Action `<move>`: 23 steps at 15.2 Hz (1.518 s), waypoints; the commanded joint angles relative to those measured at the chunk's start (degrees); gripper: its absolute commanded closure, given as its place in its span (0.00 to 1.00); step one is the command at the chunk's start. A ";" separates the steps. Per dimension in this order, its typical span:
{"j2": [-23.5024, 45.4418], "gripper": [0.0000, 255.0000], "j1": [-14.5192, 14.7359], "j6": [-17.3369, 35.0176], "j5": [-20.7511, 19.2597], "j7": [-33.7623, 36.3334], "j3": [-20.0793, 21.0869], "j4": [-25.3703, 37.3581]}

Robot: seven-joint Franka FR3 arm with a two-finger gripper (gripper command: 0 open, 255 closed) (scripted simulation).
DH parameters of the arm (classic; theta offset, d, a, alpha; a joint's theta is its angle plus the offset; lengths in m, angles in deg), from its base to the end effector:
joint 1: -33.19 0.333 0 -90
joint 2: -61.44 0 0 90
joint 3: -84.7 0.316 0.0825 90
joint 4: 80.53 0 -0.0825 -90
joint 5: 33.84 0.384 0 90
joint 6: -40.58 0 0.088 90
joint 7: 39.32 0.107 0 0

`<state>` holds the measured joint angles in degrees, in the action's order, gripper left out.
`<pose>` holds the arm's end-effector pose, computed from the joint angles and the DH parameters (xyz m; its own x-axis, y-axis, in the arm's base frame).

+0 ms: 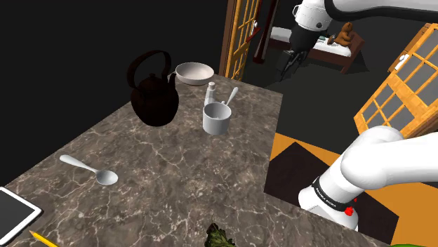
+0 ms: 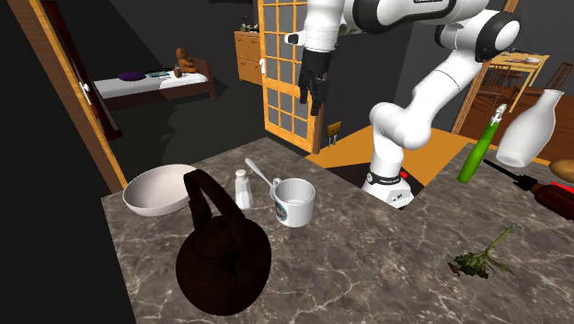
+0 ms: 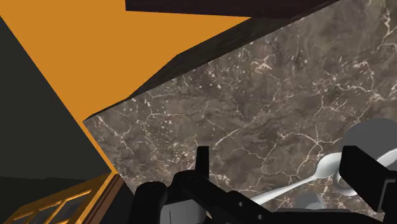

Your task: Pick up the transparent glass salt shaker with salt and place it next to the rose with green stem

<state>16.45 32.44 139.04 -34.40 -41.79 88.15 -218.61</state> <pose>0.3203 0.0190 0.5777 0.9929 0.0778 0.0902 0.0729 -0.9958 0.0562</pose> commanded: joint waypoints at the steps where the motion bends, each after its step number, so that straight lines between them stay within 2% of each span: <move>1: 0.00 0.00 0.00 0.00 0.00 0.00 0.00 0.00; 12: 24.32 0.00 1.23 9.47 4.35 7.40 4.99 12.55; 21: 44.89 0.00 2.41 11.99 4.88 13.08 7.86 29.14; 23: 45.69 0.00 2.53 12.73 4.85 13.26 7.93 29.16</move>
<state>60.97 34.84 151.26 -29.48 -28.85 95.93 -190.09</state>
